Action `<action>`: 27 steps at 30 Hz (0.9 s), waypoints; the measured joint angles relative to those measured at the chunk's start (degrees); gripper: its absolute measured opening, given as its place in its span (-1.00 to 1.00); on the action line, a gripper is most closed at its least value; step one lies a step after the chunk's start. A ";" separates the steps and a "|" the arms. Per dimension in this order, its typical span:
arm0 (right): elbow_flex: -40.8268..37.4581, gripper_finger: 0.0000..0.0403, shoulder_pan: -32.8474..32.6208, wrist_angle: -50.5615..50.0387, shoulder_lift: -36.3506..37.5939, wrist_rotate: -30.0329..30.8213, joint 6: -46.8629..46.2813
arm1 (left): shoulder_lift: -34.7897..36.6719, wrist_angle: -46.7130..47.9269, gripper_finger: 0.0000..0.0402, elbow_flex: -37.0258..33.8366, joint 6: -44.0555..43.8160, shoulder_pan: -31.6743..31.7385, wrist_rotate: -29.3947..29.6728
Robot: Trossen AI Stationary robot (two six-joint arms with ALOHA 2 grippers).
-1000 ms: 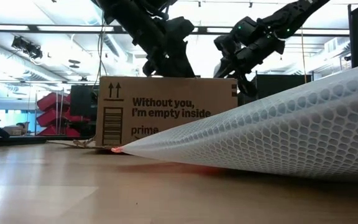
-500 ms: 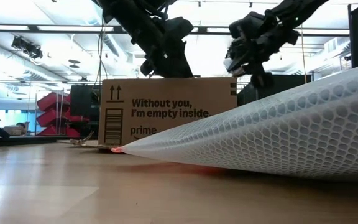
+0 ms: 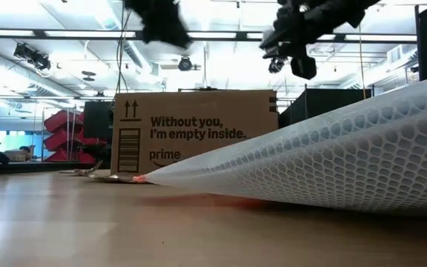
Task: Unpack boxes
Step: Break down the cardboard box until it is fully flat
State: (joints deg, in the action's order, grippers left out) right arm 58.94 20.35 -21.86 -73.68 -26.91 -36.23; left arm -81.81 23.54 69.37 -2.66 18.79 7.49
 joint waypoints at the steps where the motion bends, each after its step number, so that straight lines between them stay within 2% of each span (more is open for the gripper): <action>1: 0.00 -0.80 -1.77 0.24 -0.38 0.71 0.11 | 0.30 0.52 -0.22 0.06 1.22 1.99 -0.98; 9: 0.00 -0.80 -15.75 2.31 -3.46 6.94 0.97 | 2.60 4.61 -0.22 0.58 11.00 17.86 -8.79; 14: 0.00 -0.80 -20.76 1.70 -6.73 14.73 2.03 | -5.39 0.70 -0.22 1.69 15.33 24.07 -8.93; 17: 0.00 -0.80 -21.87 2.07 -9.72 16.96 2.03 | -9.19 0.40 -0.22 2.09 17.97 25.26 -9.72; 21: 0.02 -0.80 -22.01 2.20 -13.47 18.39 2.01 | -9.62 1.02 -0.22 2.83 20.78 25.53 -9.83; 24: 0.03 -0.80 -20.40 2.15 -14.48 22.61 2.43 | -8.79 8.30 -0.22 2.80 21.10 25.40 -10.63; 27: 0.12 -0.80 -16.10 2.71 -14.47 23.55 6.26 | -7.22 13.73 -0.22 2.75 19.68 24.94 -11.09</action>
State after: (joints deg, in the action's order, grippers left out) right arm 59.06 4.25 -19.14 -88.14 -3.36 -29.96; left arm -89.03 37.27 72.13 17.02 43.73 -3.61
